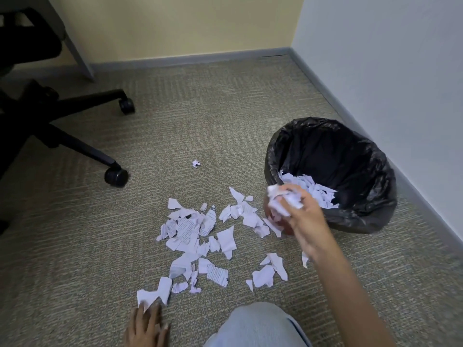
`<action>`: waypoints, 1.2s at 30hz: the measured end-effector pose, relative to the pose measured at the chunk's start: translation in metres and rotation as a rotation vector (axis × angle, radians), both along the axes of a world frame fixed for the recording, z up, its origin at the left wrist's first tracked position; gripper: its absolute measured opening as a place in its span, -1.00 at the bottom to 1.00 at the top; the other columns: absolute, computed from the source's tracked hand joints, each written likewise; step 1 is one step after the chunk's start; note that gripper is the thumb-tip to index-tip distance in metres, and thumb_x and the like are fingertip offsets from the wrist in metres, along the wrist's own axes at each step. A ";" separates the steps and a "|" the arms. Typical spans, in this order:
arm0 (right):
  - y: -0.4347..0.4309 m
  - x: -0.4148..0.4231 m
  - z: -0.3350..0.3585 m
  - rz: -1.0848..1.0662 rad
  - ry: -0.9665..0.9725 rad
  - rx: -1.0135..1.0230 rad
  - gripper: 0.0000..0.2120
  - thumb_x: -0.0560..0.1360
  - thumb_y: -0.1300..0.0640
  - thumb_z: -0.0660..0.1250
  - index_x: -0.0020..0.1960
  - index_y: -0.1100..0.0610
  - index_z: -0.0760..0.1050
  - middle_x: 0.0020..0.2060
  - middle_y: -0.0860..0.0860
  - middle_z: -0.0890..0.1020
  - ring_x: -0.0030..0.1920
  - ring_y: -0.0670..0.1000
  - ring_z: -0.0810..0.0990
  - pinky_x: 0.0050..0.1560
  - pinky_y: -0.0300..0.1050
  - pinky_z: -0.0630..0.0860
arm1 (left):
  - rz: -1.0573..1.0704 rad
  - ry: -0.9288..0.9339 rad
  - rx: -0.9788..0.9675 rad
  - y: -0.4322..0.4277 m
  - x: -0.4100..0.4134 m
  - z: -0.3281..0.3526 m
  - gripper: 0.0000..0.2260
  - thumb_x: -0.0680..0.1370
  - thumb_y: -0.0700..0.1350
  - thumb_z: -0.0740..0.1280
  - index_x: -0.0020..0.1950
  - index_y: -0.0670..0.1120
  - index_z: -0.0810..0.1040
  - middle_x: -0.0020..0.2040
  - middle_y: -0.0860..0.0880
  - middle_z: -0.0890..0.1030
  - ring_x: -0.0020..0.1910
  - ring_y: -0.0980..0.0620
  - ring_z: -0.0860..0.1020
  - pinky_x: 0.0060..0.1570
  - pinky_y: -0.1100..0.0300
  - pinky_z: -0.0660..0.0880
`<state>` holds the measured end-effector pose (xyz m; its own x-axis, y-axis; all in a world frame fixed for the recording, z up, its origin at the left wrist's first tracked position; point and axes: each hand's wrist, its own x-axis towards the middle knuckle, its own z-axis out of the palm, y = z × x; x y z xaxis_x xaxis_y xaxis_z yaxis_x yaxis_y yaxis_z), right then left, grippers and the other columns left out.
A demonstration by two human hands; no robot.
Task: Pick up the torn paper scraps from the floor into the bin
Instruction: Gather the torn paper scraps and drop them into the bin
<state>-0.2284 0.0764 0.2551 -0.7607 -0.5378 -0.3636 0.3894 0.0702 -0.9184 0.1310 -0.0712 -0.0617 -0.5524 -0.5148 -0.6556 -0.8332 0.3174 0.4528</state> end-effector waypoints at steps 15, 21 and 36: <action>0.038 -0.054 -0.027 0.040 0.970 1.027 -0.54 0.49 -0.12 -0.02 0.06 0.13 0.51 0.11 0.17 0.54 0.03 0.27 0.54 0.03 0.11 0.43 | 0.031 0.193 -0.316 0.013 0.039 0.044 -0.44 0.47 0.15 0.02 0.49 0.17 0.15 0.44 -0.17 0.30 0.39 -0.20 0.32 0.35 -0.01 0.30; 0.032 -0.054 -0.025 0.032 0.947 1.107 -0.57 0.58 0.00 0.02 -0.03 0.19 0.60 -0.14 0.36 0.59 -0.07 0.35 0.54 -0.05 0.06 0.41 | -0.097 0.131 -0.334 0.011 0.030 0.045 -0.53 0.42 0.21 0.21 0.24 0.00 0.48 0.33 -0.07 0.40 0.28 -0.14 0.36 0.25 -0.02 0.35; 0.029 -0.053 -0.028 -0.020 0.960 1.120 -0.54 0.57 -0.02 0.01 -0.04 0.21 0.61 -0.13 0.39 0.56 -0.05 0.38 0.53 -0.02 0.09 0.41 | 0.400 0.355 -0.350 0.014 0.009 0.038 -0.57 0.48 -0.03 0.41 0.31 -0.06 0.43 0.45 -0.06 0.20 0.45 -0.08 0.19 0.40 0.08 0.19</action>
